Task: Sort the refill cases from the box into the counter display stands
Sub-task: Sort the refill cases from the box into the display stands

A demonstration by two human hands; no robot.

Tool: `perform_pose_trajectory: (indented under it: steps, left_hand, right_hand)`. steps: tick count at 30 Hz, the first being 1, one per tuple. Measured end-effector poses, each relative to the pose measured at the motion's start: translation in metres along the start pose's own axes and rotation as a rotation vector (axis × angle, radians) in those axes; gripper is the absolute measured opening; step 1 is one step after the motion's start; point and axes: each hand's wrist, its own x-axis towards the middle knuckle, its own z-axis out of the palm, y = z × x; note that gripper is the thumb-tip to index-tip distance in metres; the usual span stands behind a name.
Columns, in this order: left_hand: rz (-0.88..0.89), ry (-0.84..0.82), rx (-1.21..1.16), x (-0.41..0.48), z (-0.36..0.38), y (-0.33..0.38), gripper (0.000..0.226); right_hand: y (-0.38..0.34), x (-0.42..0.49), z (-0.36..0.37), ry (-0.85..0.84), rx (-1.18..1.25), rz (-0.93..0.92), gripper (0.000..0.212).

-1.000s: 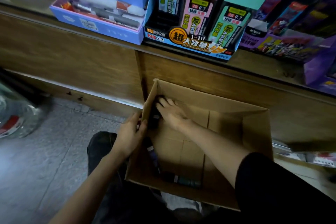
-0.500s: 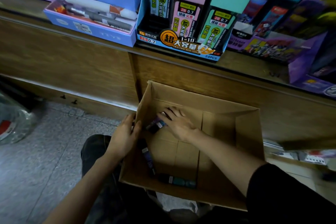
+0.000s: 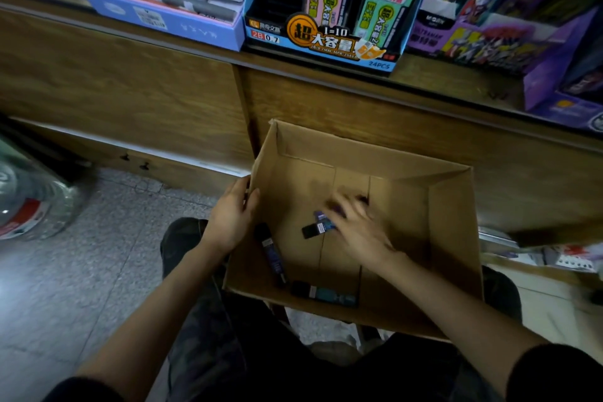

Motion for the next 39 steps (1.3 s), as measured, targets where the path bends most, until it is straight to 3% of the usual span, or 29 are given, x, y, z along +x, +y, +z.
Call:
perform_pose_trajectory:
  steps: [3, 5, 8, 19, 24, 29, 32, 34, 36, 39]
  left_hand:
    - [0.005, 0.005, 0.007, 0.000, 0.000, 0.000, 0.031]
    - [0.009, 0.013, 0.024, 0.000, 0.001, 0.000, 0.030]
    - [0.000, 0.020, 0.025, 0.000, 0.000, -0.001, 0.029]
    - [-0.019, -0.001, -0.017, 0.001, 0.002, -0.005, 0.035]
    - [-0.010, 0.009, -0.043, 0.000, 0.002, -0.007, 0.034]
    - [-0.009, -0.026, -0.022, -0.001, 0.000, -0.003, 0.034]
    - [0.036, 0.040, 0.173, -0.002, -0.004, 0.006, 0.039]
    - [0.199, 0.206, 0.358, -0.006, -0.008, 0.018, 0.044]
    - [0.338, 0.267, 0.399, -0.011, -0.007, 0.033, 0.041]
    - [0.318, 0.086, 0.293, -0.013, 0.016, 0.051, 0.032]
  right_hand:
    - [-0.049, 0.017, 0.001, -0.115, 0.105, -0.380, 0.052]
    - [-0.074, 0.027, 0.008, -0.222, -0.030, -0.566, 0.045]
    - [-0.079, 0.034, 0.017, -0.254, -0.155, -0.663, 0.036]
    - [-0.024, 0.022, -0.004, -0.108, -0.001, -0.356, 0.049]
    - [-0.017, -0.027, 0.008, -0.458, 0.108, -0.349, 0.039]
    - [-0.018, -0.049, 0.017, -0.448, 0.234, -0.198, 0.032]
    - [-0.019, -0.049, 0.011, -0.467, 0.380, -0.088, 0.018]
    - [-0.014, -0.043, 0.004, -0.421, 0.461, -0.004, 0.017]
    - [-0.003, -0.031, -0.007, -0.309, 0.490, 0.118, 0.023]
    - [0.020, -0.011, -0.027, -0.104, 0.493, 0.243, 0.026]
